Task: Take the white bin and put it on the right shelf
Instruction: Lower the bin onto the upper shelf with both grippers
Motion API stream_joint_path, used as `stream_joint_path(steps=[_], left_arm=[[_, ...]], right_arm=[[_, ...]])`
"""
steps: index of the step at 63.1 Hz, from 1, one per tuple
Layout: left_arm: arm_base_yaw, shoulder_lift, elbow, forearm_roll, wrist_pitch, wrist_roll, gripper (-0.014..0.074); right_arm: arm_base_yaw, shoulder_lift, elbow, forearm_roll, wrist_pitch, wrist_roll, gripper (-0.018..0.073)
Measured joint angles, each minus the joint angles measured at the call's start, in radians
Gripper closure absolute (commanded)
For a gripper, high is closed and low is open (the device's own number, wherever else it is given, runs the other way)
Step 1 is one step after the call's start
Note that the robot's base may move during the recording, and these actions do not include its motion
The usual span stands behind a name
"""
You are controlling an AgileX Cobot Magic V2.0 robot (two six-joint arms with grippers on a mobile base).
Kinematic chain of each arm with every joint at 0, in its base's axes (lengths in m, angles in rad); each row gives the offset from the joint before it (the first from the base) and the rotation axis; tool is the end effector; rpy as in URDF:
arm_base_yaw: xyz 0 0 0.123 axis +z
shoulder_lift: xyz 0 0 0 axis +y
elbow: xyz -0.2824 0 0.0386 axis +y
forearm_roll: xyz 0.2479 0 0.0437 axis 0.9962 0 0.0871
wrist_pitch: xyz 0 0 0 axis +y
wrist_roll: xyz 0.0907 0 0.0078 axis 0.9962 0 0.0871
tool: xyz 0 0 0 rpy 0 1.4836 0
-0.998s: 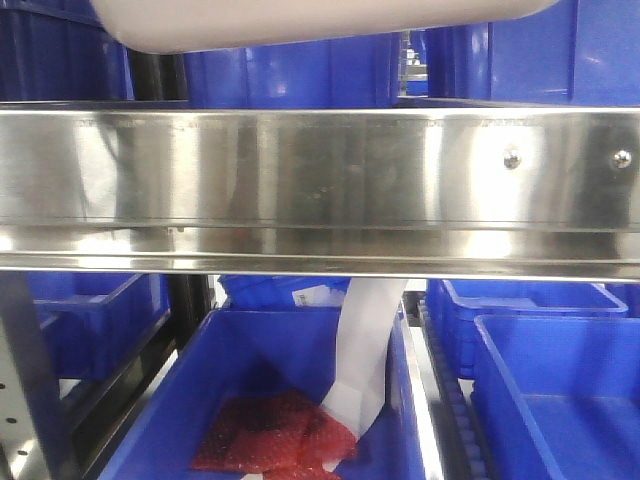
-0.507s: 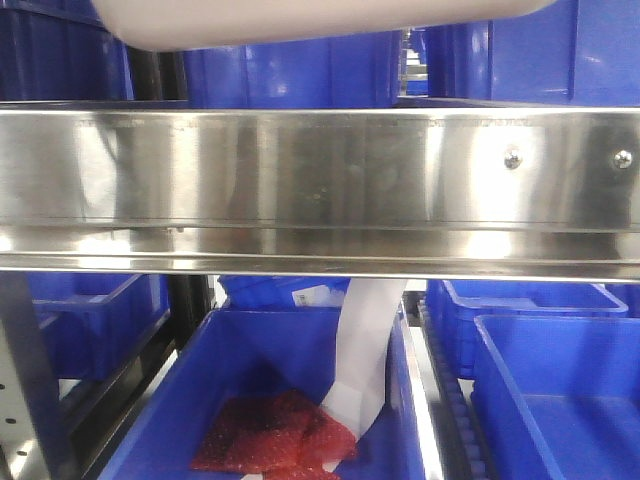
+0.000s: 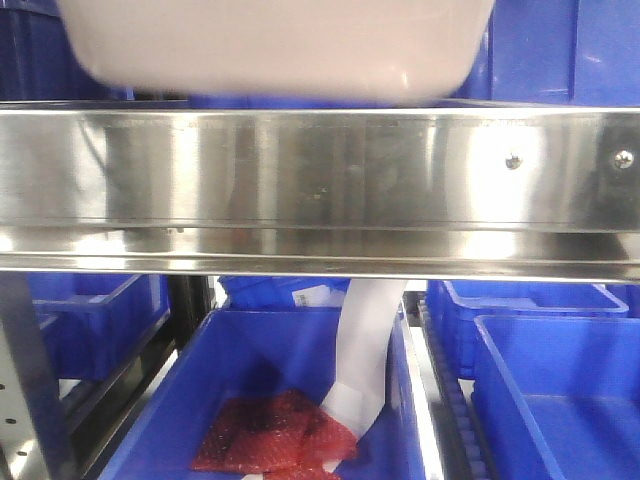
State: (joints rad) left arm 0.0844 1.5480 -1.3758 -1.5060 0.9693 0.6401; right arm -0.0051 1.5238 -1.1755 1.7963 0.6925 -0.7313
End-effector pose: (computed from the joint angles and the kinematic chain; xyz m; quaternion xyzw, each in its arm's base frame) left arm 0.3398 -0.0465 0.3976 -0.0278 0.7415 -0.5361 0.4024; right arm 0.3445 0.0550 0.3579 0.1835 0.7048 0.5464 0.4136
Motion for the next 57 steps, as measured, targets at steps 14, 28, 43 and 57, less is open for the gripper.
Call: stream_joint_path(steps=[14,28,43,57], left_arm=[[0.000,0.042,0.000,0.039,0.002,0.000,0.0482],[-0.007,0.042,-0.002,0.152,0.025,0.024,0.0108],[-0.015,0.042,-0.002,0.228,0.033,0.044,0.0069],[-0.029,0.042,-0.056,0.327,0.040,0.050,0.0069]], right_arm=[[0.003,0.037,0.000,-0.003,0.000,-0.038,0.0322],[0.018,0.037,-0.002,-0.011,0.032,-0.076,-0.0076],[0.032,0.037,-0.007,-0.073,0.048,-0.128,-0.0074],[0.043,0.037,-0.059,-0.284,-0.018,-0.159,-0.0074]])
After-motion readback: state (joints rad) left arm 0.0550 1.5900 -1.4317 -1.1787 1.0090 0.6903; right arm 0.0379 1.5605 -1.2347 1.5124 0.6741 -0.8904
